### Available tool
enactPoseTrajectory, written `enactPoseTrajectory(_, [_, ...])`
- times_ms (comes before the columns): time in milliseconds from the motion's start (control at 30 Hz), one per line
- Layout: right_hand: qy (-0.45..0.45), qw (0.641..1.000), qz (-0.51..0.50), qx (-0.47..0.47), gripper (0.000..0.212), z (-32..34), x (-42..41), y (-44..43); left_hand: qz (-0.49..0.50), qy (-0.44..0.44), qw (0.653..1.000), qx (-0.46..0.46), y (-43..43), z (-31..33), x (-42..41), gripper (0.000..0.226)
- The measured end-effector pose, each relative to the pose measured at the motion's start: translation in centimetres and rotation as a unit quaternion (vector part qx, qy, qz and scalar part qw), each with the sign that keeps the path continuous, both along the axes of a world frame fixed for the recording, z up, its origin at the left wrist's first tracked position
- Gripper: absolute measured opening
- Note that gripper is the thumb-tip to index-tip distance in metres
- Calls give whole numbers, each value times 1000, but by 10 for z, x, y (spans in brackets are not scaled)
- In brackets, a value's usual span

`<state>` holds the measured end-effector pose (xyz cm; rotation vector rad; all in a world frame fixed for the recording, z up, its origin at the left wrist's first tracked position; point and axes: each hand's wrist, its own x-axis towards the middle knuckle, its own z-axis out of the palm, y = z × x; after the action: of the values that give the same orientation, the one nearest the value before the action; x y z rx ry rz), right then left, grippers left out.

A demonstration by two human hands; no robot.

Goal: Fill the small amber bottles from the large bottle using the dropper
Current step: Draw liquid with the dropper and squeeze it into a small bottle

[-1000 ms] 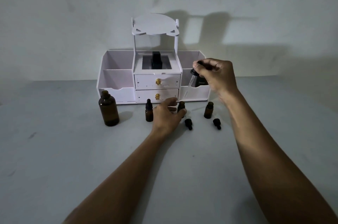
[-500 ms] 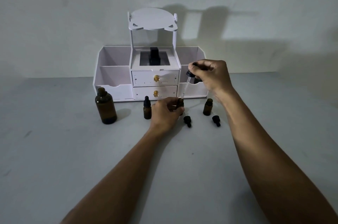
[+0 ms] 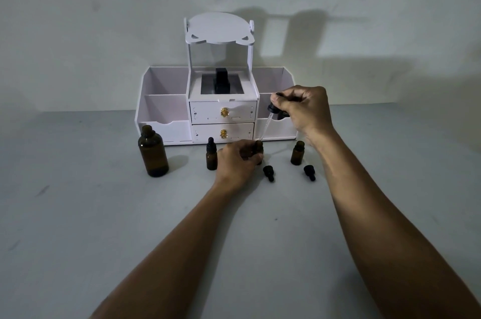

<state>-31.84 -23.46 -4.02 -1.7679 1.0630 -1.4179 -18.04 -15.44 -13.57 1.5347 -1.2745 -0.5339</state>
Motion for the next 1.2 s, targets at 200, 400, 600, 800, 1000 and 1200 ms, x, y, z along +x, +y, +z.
enactPoseTrajectory(200, [3, 1000, -2, 8, 8, 2, 3, 3, 0, 8, 1000, -5, 2, 1, 0, 32])
enactPoseTrajectory(400, [-8, 1000, 14, -12, 10, 13, 3, 12, -6, 23, 1000, 15, 4, 0, 3, 59])
enactPoseTrajectory(600, [-70, 995, 44, -54, 4, 34, 13, 31, -28, -1, 1000, 2, 38, 10, 17, 56])
enactPoseTrajectory(800, [-158, 980, 113, -52, 3, 49, 55, 56, 64, 3, 985, -163, 89, 38, 67, 35])
enactPoseTrajectory(1000, [-206, 965, 160, 0, 6, 45, 116, 76, 222, 49, 950, -214, 110, 39, 141, 35])
enactPoseTrajectory(1200, [-175, 968, 178, 33, 8, 24, 149, 79, 108, 121, 984, -72, 105, 15, 183, 70])
